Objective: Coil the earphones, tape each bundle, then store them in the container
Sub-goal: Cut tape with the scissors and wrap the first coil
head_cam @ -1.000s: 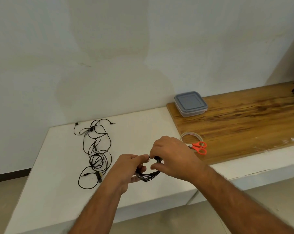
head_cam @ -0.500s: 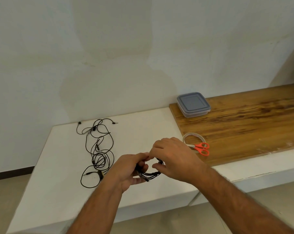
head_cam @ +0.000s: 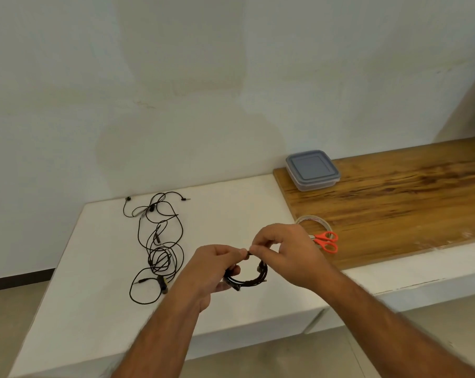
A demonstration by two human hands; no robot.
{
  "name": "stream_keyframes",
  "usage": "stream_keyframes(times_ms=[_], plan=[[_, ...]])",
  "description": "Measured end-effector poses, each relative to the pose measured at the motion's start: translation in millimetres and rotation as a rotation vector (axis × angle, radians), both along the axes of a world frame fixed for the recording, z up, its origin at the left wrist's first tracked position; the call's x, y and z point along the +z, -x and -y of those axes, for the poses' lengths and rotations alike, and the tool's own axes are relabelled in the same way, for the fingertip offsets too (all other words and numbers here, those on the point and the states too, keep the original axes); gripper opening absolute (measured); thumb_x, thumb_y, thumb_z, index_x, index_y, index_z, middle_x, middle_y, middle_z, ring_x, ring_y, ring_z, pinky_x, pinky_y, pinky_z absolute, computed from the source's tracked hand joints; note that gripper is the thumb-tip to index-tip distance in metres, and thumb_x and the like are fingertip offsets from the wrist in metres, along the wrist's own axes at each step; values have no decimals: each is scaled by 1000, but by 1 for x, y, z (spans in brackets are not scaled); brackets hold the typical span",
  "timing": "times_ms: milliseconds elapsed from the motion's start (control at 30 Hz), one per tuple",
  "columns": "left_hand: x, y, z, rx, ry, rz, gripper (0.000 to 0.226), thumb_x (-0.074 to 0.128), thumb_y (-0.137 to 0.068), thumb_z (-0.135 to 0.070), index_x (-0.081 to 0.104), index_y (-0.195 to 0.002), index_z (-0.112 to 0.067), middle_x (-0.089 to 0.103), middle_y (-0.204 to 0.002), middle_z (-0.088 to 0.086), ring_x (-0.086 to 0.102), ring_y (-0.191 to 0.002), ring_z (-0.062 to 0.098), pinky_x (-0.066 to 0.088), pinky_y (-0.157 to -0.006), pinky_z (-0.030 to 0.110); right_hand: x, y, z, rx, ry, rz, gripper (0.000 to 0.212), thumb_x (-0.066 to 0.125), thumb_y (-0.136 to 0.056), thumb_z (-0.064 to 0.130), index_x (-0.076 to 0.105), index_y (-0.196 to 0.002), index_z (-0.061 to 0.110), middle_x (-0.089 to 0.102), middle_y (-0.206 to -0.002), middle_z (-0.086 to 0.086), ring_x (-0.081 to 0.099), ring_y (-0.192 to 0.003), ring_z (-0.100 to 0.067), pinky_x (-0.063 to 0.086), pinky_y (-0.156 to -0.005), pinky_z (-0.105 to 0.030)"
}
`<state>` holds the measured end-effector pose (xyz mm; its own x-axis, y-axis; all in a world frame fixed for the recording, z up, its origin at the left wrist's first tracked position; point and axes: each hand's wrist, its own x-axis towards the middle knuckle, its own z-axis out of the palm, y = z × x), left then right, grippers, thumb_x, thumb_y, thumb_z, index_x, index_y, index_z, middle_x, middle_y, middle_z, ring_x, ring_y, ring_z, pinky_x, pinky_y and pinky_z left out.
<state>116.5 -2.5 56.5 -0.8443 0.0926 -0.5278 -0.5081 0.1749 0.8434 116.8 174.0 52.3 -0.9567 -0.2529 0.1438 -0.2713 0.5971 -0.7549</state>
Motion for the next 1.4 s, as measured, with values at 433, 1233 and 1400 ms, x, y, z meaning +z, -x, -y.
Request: stream_keyframes(times_ms=[433,1233,1400], plan=[[2,-8,-1,-295,296,-377,9,71,-86,-26,76,-78,-25,73,-79,-5,64,-78,15,48,-61,15,-1,12,-16,-14,402,935,6,73,-81,16,71,-77,11,69,-74,-4,63,-67,-16,50,-86,-41],[-3,-4,1,-244,389,-415,16,68,-86,-37,73,-75,-28,66,-66,-9,55,-61,1,42,-59,15,10,-2,-5,63,-62,206,7,72,-85,27,76,-88,22,71,-83,9,64,-81,-2,55,-76,-24],[-2,-4,-2,-329,540,-498,16,69,-84,-40,76,-76,-28,68,-67,-7,53,-57,1,39,-52,10,3,1,-10,117,-25,403,12,72,-85,22,72,-91,11,73,-85,0,66,-74,-6,54,-73,-20]])
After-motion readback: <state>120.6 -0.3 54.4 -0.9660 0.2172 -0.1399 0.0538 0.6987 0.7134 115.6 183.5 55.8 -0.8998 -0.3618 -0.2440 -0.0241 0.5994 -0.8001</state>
